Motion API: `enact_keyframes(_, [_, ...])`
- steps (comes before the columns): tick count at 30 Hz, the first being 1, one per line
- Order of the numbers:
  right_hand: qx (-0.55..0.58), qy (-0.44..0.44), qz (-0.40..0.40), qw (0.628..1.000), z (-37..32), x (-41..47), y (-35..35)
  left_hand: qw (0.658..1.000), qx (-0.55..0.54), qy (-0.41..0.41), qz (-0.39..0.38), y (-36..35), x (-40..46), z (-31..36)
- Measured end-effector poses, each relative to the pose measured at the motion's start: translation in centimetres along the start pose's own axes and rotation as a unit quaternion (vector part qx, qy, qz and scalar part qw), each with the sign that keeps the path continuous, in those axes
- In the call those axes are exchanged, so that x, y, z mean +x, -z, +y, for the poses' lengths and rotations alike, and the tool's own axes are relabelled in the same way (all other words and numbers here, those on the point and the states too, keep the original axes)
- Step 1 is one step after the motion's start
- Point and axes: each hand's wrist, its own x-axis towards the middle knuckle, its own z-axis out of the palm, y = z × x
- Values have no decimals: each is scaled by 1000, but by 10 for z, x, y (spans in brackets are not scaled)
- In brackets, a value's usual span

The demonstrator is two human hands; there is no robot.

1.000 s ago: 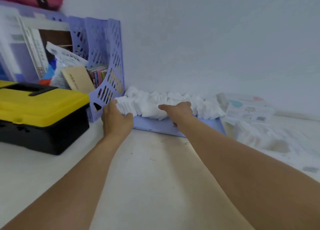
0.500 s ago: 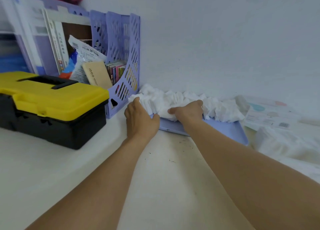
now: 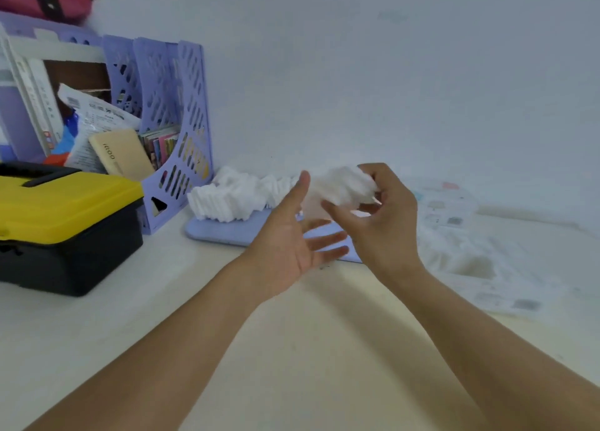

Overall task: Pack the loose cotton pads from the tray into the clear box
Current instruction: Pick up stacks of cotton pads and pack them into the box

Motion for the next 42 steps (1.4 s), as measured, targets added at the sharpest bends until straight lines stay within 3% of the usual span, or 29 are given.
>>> enact_keyframes(2, [-10, 51, -9, 999, -4, -9, 23, 991, -80, 43, -95, -30, -6, 1])
enact_keyframes(3, [-13, 68, -20, 997, -2, -11, 33, 989, -95, 47, -100, -42, -5, -1])
enact_keyframes(9, [-51, 86, -132, 986, 16, -15, 83, 994, -97, 50, -5, -77, 12, -18])
enact_keyframes(15, [-108, 87, -225, 964, 19, -11, 89, 997, -45, 58, -11, -69, 19, -40])
enact_keyframes(22, [-153, 94, -233, 956, 24, -15, 85, 999, 30, 34, 16, -58, 21, -50])
enact_keyframes(33, [-14, -22, -256, 966, 19, 4, 107, 994, 23, 100, -24, -58, 20, -53])
enact_keyframes(42, [-36, -46, -312, 948, 22, 3, 105, 990, 59, 120, -50, -67, 17, -56])
